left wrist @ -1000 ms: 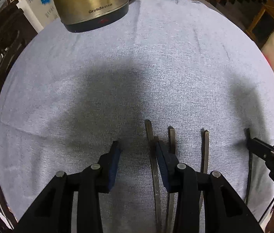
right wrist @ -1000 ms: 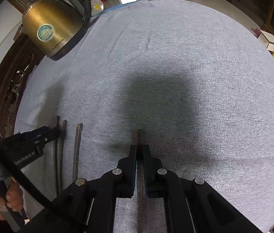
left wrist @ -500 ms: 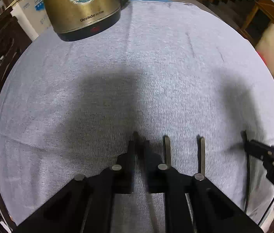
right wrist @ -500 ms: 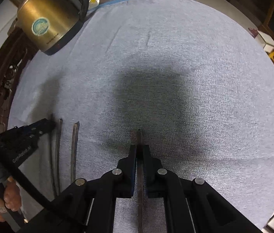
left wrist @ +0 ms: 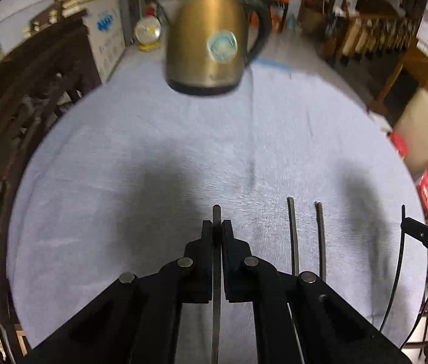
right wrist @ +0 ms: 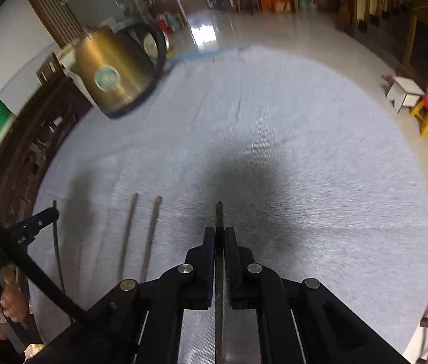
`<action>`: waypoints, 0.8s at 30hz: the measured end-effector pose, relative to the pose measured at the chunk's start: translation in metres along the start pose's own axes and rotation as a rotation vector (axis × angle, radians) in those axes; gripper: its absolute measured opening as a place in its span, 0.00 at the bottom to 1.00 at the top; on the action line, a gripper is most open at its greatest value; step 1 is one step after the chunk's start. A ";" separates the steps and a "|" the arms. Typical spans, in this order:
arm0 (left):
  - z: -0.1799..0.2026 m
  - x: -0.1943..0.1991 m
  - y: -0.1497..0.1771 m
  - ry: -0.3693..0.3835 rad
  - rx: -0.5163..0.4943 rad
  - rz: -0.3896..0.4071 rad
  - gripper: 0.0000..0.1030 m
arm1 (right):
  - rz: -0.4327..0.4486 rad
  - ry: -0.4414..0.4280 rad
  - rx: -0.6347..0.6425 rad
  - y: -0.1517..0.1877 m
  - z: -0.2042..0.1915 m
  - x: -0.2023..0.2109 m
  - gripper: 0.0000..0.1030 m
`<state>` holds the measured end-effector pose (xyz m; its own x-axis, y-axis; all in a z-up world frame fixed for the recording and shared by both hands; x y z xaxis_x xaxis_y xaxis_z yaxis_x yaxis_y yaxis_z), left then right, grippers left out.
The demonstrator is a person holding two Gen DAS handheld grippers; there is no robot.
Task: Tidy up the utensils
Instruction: 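Lift both chopsticks and lower them into the grey cup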
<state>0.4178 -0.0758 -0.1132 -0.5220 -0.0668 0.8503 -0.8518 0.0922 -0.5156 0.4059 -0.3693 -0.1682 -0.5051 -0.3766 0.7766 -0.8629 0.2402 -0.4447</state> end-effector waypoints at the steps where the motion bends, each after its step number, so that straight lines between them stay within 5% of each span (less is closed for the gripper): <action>1: -0.009 0.014 0.004 0.005 0.022 0.032 0.05 | 0.034 -0.003 0.012 0.003 -0.005 0.012 0.06; 13: -0.090 0.121 0.078 0.023 0.235 0.255 0.05 | 0.336 0.009 0.121 0.054 -0.057 0.134 0.06; 24: -0.108 0.213 0.130 0.080 0.300 0.388 0.05 | 0.503 -0.017 0.202 0.104 -0.103 0.204 0.06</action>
<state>0.2002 0.0289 0.0120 -0.8083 -0.0070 0.5887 -0.5762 -0.1956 -0.7936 0.2152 -0.3289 -0.0104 -0.8557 -0.2741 0.4390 -0.4999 0.2181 -0.8382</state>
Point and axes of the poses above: each gripper's, at about its wrist camera, not at the fingertips, and x roughly against the way its jaws point, z to its right, y to its underside, the point moved 5 cm from there along -x, roughly the way its jaws point, and after that the axes turned 13 degrees about -y, right-handed, at the moved point
